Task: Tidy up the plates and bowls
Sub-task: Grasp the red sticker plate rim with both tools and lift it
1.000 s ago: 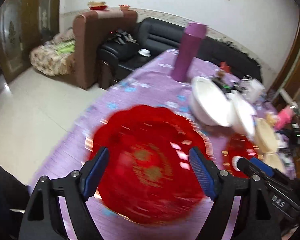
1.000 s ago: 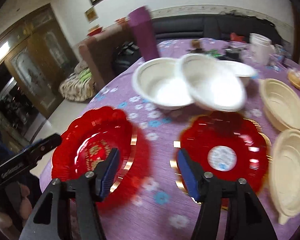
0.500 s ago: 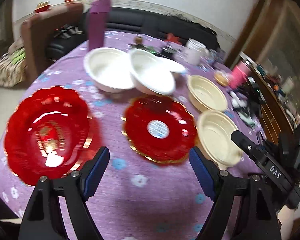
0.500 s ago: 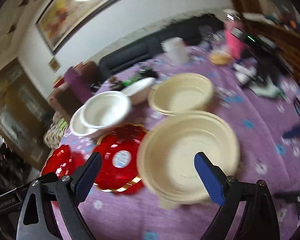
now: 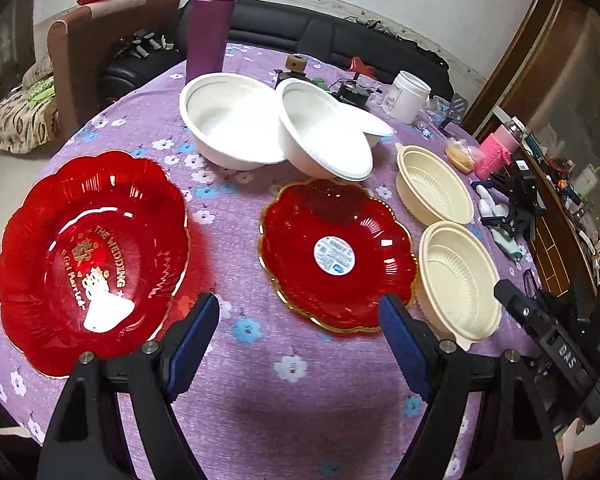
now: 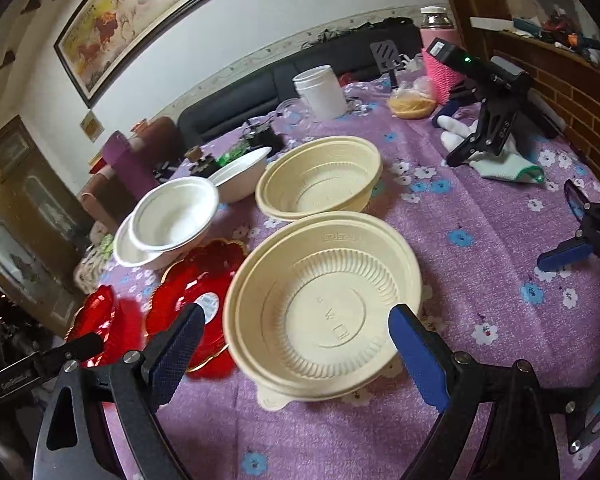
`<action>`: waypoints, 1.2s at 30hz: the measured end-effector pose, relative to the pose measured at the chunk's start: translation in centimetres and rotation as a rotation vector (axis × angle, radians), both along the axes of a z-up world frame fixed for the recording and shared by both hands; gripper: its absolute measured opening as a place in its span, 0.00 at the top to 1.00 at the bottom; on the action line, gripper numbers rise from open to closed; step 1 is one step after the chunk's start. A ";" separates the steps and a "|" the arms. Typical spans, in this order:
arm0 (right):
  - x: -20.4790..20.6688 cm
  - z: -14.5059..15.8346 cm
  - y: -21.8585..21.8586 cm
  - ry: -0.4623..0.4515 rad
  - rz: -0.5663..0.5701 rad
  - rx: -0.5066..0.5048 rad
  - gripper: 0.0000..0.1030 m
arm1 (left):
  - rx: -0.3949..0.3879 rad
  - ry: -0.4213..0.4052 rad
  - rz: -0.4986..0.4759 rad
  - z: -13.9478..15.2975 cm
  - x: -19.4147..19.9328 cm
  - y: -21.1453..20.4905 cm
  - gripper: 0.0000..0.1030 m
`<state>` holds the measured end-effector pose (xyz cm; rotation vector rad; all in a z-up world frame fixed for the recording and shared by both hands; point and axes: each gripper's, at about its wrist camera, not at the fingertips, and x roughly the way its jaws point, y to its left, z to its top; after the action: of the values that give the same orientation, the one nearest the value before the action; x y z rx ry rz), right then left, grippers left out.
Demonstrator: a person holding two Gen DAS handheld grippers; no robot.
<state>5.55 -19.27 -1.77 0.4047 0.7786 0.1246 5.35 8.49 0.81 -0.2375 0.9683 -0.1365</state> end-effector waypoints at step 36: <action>15.4 -3.8 11.9 0.299 0.414 -0.451 0.78 | -0.015 0.118 -0.094 -4.5 10.3 -0.9 0.57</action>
<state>20.96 -7.39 -5.52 -0.1759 1.1484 0.2722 15.67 7.60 -3.70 -0.2156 1.0961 -0.2179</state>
